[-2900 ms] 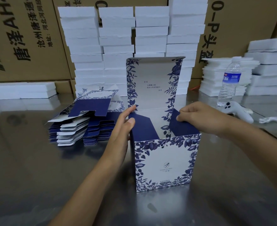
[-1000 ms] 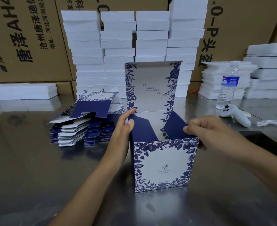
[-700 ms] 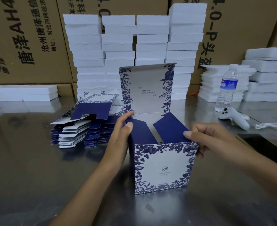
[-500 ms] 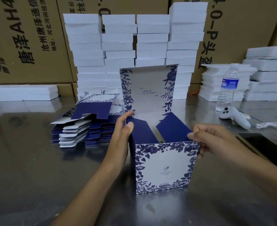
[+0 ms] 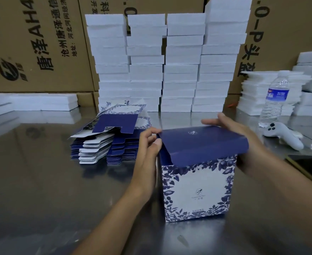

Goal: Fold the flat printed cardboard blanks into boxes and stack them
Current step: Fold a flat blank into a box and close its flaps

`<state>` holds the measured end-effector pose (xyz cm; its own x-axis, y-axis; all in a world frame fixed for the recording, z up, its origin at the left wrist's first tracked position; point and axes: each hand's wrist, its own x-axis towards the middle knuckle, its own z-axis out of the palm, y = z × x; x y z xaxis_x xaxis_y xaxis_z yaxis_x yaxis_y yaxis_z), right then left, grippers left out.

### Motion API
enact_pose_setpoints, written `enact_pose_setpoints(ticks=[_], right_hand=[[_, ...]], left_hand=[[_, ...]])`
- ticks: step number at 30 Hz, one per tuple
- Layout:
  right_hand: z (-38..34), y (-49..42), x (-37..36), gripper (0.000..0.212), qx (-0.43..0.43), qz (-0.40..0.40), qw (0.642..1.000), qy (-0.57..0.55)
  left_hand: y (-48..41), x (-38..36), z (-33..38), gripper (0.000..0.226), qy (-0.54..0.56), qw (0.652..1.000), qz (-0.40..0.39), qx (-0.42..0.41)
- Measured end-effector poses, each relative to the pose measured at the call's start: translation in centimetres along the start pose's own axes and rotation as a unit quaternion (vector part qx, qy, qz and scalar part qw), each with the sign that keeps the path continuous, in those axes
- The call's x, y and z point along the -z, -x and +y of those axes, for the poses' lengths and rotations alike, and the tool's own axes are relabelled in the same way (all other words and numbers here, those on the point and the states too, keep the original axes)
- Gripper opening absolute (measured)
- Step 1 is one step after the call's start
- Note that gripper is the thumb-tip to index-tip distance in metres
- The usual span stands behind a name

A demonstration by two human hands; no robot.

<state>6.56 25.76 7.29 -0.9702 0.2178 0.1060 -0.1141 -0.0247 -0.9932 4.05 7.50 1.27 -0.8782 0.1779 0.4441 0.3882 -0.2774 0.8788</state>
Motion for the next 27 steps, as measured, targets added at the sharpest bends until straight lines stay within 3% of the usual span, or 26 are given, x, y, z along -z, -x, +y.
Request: enact_pose_setpoints(ticks=[4,14,20,27], right_hand=[[-0.1,-0.2,0.2,0.054,-0.025,0.055,0.997,0.05],[-2.8,-2.6,-1.1,0.018,-0.01,0.017,0.984,0.18],[-2.3,-2.4,-2.5,0.036,0.029,-0.065,0.926,0.371],[-2.3,-1.9,-2.2,0.026,-0.019,-0.069,0.947,0.313]], left_hand=[[0.1,0.1,-0.1,0.017,0.008,1.0,-0.002,-0.008],[0.4,0.0,0.5,0.022,-0.023,1.0,0.008,-0.013],[0.4,0.3,0.2,0.018,-0.004,1.0,0.012,-0.007],[0.3,1.1,0.3,0.028,-0.006,1.0,-0.027,0.005]])
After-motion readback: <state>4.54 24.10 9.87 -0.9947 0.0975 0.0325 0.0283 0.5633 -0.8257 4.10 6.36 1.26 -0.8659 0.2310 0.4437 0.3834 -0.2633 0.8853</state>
